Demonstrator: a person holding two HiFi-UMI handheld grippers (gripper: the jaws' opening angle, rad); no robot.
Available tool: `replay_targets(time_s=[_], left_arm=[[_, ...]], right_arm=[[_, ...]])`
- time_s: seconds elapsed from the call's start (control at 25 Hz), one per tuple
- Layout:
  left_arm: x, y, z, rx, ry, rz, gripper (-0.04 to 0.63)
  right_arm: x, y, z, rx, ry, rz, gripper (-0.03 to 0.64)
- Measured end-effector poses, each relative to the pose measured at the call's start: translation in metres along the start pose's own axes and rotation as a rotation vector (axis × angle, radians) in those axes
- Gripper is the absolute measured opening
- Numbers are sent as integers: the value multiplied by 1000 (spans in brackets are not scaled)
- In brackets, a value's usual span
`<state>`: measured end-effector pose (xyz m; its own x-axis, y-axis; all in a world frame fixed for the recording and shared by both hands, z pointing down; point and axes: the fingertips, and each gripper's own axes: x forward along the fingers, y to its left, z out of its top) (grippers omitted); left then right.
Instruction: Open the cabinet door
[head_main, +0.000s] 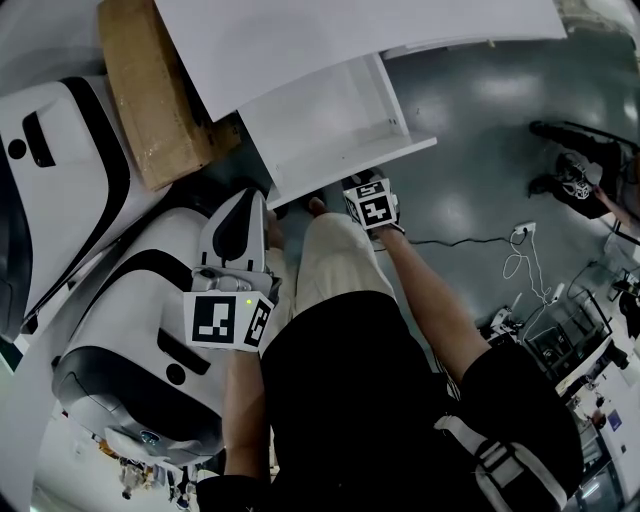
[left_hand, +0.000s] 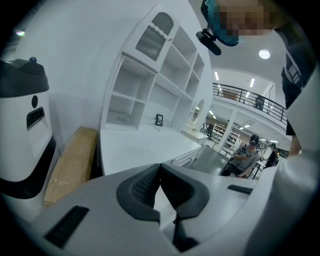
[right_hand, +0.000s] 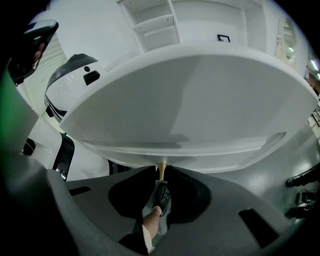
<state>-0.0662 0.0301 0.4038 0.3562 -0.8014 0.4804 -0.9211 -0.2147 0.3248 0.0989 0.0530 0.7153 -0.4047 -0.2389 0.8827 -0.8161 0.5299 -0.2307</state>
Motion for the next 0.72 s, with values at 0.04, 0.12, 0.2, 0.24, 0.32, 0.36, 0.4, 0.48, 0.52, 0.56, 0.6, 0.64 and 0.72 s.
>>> replay_targets(time_s=[0.04,0.12,0.2,0.24,0.32,0.36,0.4,0.48,0.52,0.56,0.6,0.64,0.72], left_arm=[[0,-1,1,0,-2,1,23],[0,-2,2,1,-6,4,22],[-1,-3,1,4,-5,5,22],[-1,-3,1,6,-3,5,21],[-3,-4,0,11,-2,6,21],[-4,-4,0,13,-2,8,22],[-5,-5,0,13,-3,9,22],[-6,-6,0,13,-4,12,21],[-7,-7,0,14,-4,14,21],[-8,-8,0,15,-4,14,23],[-9,-8,0,18,-3,16,22],[-10,-9,1,21,-3,18,21],[-14,-9,4,26,-5,23,23]], right_arm=[[-1,0,-2,-2,-2,2,92],[-3,1,-8,-5,-4,11,92],[-4,1,-10,-1,-7,15,92],[-4,1,-10,1,-8,15,92],[-4,1,-10,2,-13,14,92],[-4,2,-9,0,-16,14,92],[-4,2,-9,-2,-19,14,92],[-4,1,-10,-4,-22,16,94],[-4,1,-10,-4,-24,18,94],[-4,1,-9,-6,-26,19,95],[-4,0,-9,-8,-27,17,95],[-5,0,-8,-8,-27,12,95],[-7,-1,-8,4,-28,5,95]])
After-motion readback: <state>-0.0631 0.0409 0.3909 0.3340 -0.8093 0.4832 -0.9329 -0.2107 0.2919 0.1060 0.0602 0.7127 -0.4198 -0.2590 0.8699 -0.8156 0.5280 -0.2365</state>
